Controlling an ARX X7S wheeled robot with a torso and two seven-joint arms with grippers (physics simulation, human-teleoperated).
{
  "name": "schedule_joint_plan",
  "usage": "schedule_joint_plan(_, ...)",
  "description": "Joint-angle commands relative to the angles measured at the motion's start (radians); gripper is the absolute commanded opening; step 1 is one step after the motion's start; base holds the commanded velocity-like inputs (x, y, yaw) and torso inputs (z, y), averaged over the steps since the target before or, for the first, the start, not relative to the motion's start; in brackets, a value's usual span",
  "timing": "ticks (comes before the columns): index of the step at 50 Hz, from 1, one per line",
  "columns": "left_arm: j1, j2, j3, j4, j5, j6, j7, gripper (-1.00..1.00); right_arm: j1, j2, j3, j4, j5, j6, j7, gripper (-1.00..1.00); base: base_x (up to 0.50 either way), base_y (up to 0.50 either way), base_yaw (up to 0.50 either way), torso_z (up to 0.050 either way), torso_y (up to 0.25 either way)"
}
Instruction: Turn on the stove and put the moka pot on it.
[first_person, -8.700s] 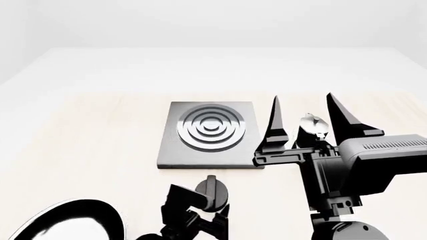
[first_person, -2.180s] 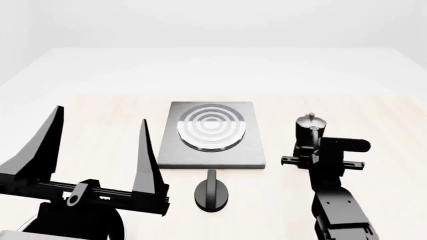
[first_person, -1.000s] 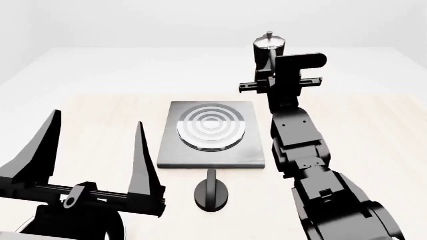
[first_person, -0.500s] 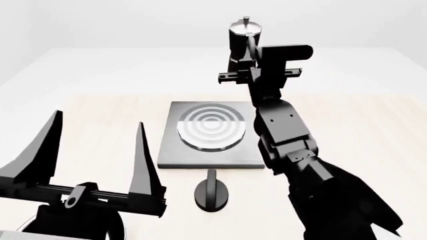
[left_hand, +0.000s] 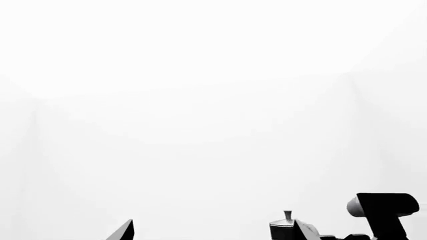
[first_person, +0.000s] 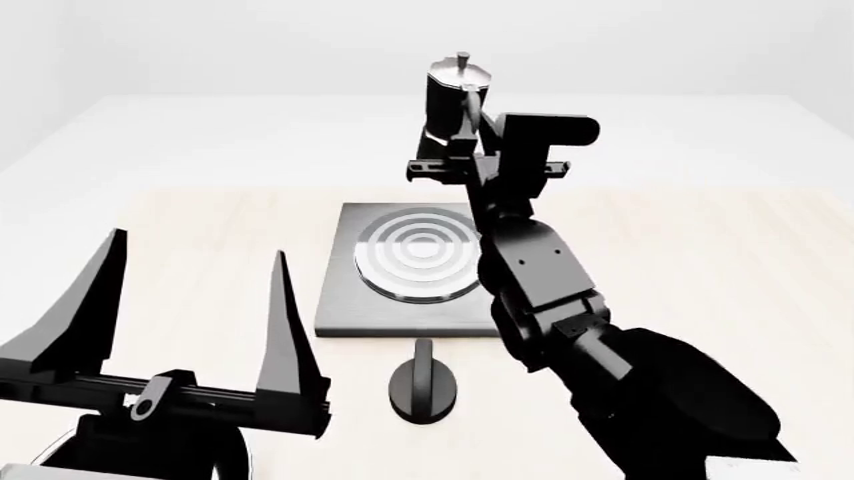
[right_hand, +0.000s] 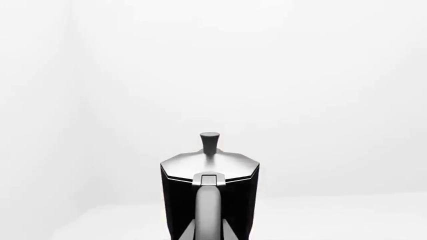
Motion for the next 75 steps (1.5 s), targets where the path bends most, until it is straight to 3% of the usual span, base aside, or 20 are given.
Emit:
schedule_joint_plan(1,0.005,-0.003,-0.001,-0.001,-0.008,0.004,-0.003,1.00,0.006,-0.001,-0.073,-0.044,0.008,-0.027,0.023,-1.00,0.00,0.00,0.00,0.000,0.000)
schedule_joint_plan(24,-0.007,0.000,0.020,-0.017,0.019,-0.017,-0.005,1.00,-0.037,-0.001,-0.060,-0.016,-0.111,-0.006,0.051,-1.00,0.00,0.00,0.00,0.000,0.001)
schedule_joint_plan(75,-0.006,-0.010,0.024,-0.021,0.010,0.003,-0.014,1.00,-0.034,-0.001,-0.055,-0.036,-0.090,-0.099,-0.003,-1.00,0.00,0.00,0.00,0.000,-0.097)
